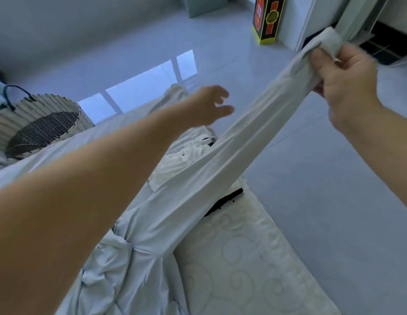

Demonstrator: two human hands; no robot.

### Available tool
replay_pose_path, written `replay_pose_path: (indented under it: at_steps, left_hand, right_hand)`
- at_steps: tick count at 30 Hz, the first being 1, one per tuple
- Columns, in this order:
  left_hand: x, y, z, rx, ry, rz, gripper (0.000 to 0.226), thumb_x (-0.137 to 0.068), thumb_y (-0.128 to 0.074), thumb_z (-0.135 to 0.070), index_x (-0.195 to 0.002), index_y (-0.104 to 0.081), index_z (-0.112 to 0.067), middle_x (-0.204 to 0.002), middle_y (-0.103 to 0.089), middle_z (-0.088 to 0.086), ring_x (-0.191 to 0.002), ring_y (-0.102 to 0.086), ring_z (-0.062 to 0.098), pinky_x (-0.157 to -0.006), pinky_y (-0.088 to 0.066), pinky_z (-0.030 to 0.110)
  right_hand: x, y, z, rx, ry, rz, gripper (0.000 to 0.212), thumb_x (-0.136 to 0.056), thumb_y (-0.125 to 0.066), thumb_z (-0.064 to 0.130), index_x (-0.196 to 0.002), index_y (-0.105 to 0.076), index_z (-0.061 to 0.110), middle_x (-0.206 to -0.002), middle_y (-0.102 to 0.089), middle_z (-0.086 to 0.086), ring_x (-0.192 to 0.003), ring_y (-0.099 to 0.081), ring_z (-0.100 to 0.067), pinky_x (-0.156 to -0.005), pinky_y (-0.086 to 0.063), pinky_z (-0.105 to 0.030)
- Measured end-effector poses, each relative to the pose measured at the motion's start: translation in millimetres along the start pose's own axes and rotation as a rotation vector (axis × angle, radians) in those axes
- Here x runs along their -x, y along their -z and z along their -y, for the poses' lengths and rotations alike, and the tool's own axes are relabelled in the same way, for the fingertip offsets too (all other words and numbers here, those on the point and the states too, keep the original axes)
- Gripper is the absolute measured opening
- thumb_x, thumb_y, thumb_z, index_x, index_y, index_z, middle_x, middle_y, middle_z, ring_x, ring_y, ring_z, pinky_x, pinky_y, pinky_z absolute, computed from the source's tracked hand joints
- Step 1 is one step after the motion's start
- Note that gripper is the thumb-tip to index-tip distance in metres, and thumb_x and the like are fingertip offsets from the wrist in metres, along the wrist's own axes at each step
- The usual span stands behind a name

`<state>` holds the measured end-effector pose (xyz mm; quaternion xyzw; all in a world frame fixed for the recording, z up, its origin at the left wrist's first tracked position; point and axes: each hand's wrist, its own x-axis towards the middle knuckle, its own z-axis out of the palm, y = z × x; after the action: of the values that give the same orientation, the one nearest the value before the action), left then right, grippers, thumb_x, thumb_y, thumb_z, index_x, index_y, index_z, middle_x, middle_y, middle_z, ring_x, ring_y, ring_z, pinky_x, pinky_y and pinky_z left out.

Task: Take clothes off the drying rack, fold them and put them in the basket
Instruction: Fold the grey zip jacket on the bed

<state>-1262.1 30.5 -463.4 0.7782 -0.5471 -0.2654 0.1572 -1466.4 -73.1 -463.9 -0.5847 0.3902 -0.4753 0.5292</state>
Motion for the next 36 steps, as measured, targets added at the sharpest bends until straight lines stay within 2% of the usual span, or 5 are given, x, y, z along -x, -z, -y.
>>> replay_pose_path:
  at_steps: [3, 6, 13, 25, 36]
  left_hand:
    - [18.4, -37.8, 59.2, -0.128, 0.083, 0.273, 0.058, -0.093, -0.060, -0.026, -0.145, -0.037, -0.015, -0.142, -0.048, 0.006, -0.124, -0.050, 0.023, -0.096, -0.039, 0.022]
    - [36.0, -61.5, 96.8, -0.208, 0.238, 0.434, 0.040, -0.092, -0.061, -0.022, -0.129, -0.054, -0.008, -0.110, -0.061, 0.009, -0.098, -0.058, 0.030, -0.069, -0.042, 0.024]
    - [53.7, -50.9, 157.4, -0.005, 0.443, -0.125, 0.023, -0.092, -0.059, -0.029, -0.112, -0.064, -0.020, -0.112, -0.063, 0.003, -0.100, -0.059, 0.026, -0.084, -0.045, 0.030]
    - [264.6, -72.5, 267.2, 0.975, 0.892, -0.389, 0.023, -0.098, -0.051, -0.022, -0.111, -0.063, -0.007, -0.103, -0.066, 0.010, -0.080, -0.062, 0.020, -0.067, -0.044, 0.029]
    - [420.5, -109.0, 312.8, 1.711, 1.055, -0.593, 0.055, -0.100, -0.025, -0.053, -0.105, -0.062, -0.013, -0.087, -0.069, 0.006, -0.077, -0.062, 0.021, -0.071, -0.045, 0.033]
  right_hand:
    - [-5.6, 11.2, 3.9, -0.053, -0.031, -0.014, 0.003, -0.091, -0.063, 0.021, -0.092, -0.065, 0.022, -0.085, -0.070, 0.008, -0.087, -0.067, -0.013, -0.078, -0.058, -0.034]
    - [-10.3, 20.5, 2.7, -0.079, -0.045, -0.031, 0.020, -0.085, -0.070, 0.031, -0.101, -0.065, 0.019, -0.104, -0.067, -0.004, -0.099, -0.068, -0.022, -0.080, -0.058, -0.036]
    - [0.4, -9.4, -1.8, 0.009, -0.050, -0.043, 0.017, -0.087, -0.066, 0.029, -0.102, -0.065, 0.022, -0.106, -0.069, -0.001, -0.103, -0.067, -0.019, -0.080, -0.058, -0.031]
    - [174.9, -173.6, 27.9, -0.065, -0.002, 0.402, 0.019, -0.086, -0.069, 0.016, -0.070, -0.073, 0.024, -0.072, -0.057, -0.005, -0.069, -0.050, -0.014, -0.068, -0.045, -0.029]
    - [433.8, -303.9, -40.4, 0.169, -0.102, 0.950, 0.039, -0.081, -0.057, 0.021, -0.112, -0.057, 0.045, -0.067, -0.062, 0.022, -0.063, -0.056, 0.001, -0.063, -0.047, -0.025]
